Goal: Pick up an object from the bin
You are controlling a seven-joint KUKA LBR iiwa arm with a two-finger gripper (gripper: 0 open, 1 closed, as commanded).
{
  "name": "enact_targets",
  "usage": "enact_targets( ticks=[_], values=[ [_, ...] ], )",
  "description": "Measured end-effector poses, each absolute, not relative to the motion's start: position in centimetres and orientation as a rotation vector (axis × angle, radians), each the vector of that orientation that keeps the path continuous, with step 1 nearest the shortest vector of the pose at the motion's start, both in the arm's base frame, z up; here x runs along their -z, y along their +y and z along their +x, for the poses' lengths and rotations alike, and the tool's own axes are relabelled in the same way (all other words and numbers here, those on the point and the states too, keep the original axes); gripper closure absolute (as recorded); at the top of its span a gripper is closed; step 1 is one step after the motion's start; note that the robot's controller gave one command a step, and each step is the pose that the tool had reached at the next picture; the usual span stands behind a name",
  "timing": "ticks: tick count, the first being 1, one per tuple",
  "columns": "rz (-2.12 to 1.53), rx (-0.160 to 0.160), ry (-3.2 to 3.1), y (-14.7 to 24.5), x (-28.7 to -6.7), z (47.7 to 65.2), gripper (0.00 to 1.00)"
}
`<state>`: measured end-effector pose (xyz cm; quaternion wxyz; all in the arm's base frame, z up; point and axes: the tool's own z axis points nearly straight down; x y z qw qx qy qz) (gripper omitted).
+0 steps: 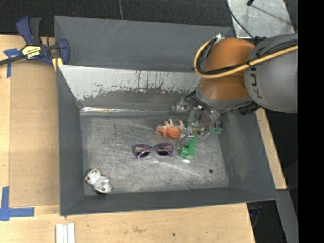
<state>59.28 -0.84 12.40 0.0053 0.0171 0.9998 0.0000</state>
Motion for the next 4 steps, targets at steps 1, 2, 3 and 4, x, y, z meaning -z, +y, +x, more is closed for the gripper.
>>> enact_targets(
  ticks=[1, 2, 3, 4],
  values=[
    [0.129, -0.001, 3.140, 0.4, -9.7, 60.4, 0.00],
    [0.350, -0.001, 3.117, 0.3, -13.3, 60.0, 0.00],
    [0.386, -0.001, 3.111, -0.2, -8.3, 60.9, 0.00],
    [0.486, -0.005, 3.067, 0.1, -7.6, 61.4, 1.00]
  ],
)
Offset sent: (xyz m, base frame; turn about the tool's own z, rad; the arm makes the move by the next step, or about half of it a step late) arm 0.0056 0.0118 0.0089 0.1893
